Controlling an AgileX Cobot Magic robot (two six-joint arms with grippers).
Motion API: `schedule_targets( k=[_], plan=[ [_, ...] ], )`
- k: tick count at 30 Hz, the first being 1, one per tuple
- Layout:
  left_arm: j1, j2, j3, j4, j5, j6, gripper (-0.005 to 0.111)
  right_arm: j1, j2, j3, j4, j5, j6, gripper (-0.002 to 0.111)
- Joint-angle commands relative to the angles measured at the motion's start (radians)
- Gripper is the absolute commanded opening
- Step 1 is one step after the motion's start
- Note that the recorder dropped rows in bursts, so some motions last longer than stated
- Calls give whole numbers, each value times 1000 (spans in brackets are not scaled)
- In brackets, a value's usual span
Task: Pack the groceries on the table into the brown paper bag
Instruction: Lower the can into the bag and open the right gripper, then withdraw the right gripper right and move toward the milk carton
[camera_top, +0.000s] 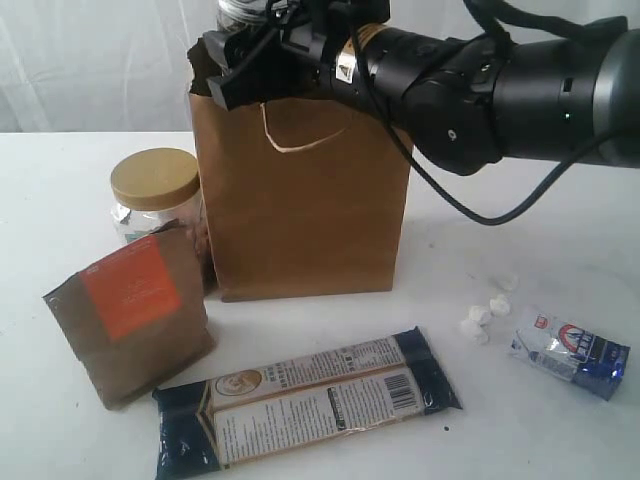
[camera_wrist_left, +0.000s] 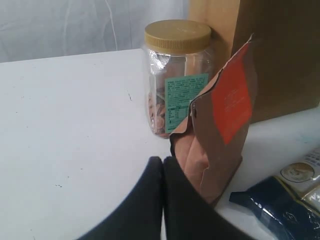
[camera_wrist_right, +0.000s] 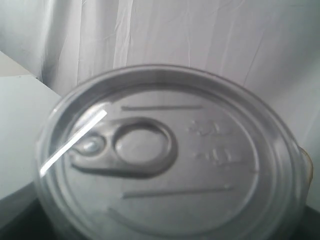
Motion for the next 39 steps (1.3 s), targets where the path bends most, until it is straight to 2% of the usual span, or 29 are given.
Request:
schedule_targets(
  k=[1, 5, 14, 35, 39],
  plan=[
    [-1, -5, 3, -1, -3, -3, 0, 0, -14, -15, 7, -47, 11, 64],
    [-1, -5, 3, -1, -3, -3, 0, 0, -14, -15, 7, -47, 35, 66],
    [-1, -5, 3, -1, -3, -3, 0, 0, -14, -15, 17, -37, 31, 87],
    [-1, -5, 3, -1, -3, -3, 0, 4, -139, -10, 33, 150, 22, 87],
    [-1, -5, 3, -1, -3, -3, 0, 0, -247, 82, 46, 179, 22, 86]
  ],
)
